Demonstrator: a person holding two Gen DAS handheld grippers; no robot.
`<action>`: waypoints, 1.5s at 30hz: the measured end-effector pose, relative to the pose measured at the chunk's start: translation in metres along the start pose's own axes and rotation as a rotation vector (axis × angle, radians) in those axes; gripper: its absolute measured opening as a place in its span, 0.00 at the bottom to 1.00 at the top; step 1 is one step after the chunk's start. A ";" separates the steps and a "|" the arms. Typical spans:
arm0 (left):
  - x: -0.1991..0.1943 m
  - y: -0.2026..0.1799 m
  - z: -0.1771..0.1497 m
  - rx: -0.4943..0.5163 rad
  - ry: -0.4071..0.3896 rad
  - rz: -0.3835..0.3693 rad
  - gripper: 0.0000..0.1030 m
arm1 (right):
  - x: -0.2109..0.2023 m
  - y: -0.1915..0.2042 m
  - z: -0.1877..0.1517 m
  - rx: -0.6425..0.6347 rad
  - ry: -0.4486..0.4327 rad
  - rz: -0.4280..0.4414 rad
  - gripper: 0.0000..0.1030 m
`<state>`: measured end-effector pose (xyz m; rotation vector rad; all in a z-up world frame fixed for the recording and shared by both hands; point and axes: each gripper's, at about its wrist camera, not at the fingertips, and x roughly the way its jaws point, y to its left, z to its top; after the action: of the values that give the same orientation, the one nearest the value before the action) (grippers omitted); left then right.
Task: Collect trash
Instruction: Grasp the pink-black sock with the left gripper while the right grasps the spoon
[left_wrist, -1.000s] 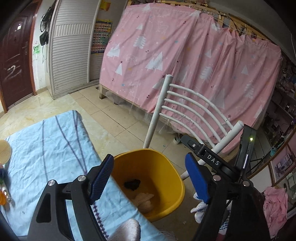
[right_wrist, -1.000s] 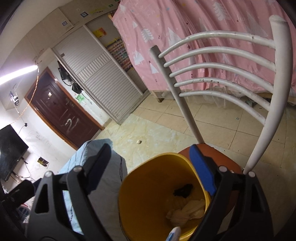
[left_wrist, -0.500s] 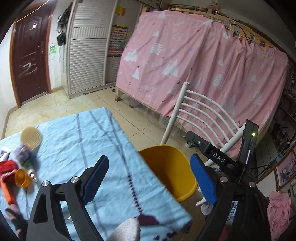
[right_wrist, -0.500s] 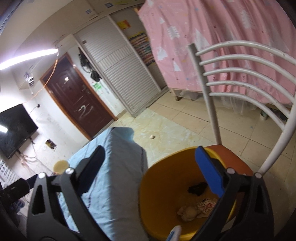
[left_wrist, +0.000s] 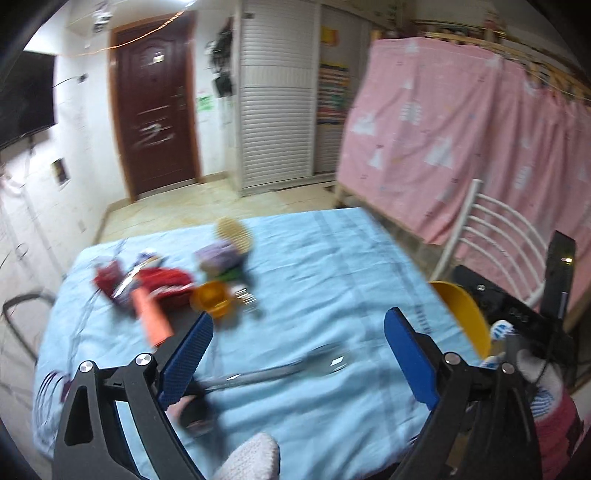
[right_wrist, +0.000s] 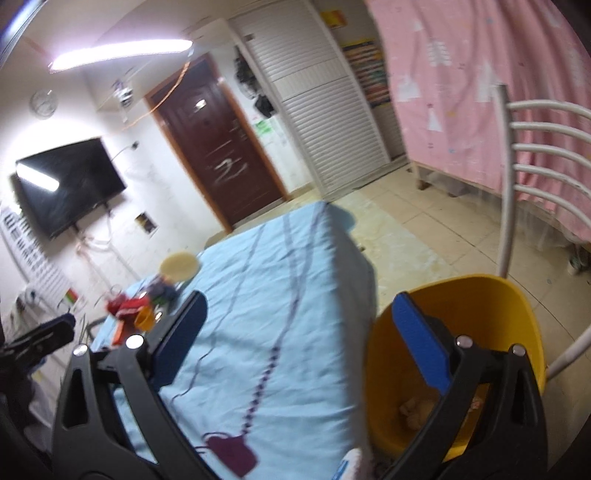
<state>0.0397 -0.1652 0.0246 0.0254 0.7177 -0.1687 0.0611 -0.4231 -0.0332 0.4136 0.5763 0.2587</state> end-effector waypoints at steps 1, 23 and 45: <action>-0.001 0.009 -0.003 -0.014 0.006 0.011 0.82 | 0.002 0.006 -0.003 -0.011 0.010 0.011 0.94; 0.032 0.083 -0.061 -0.160 0.169 0.078 0.59 | 0.039 0.112 -0.045 -0.287 0.199 0.085 0.94; 0.021 0.125 -0.079 -0.221 0.098 -0.061 0.27 | 0.091 0.172 -0.063 -0.647 0.458 0.040 0.91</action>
<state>0.0240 -0.0383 -0.0527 -0.2009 0.8317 -0.1462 0.0777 -0.2201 -0.0467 -0.2722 0.8894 0.5643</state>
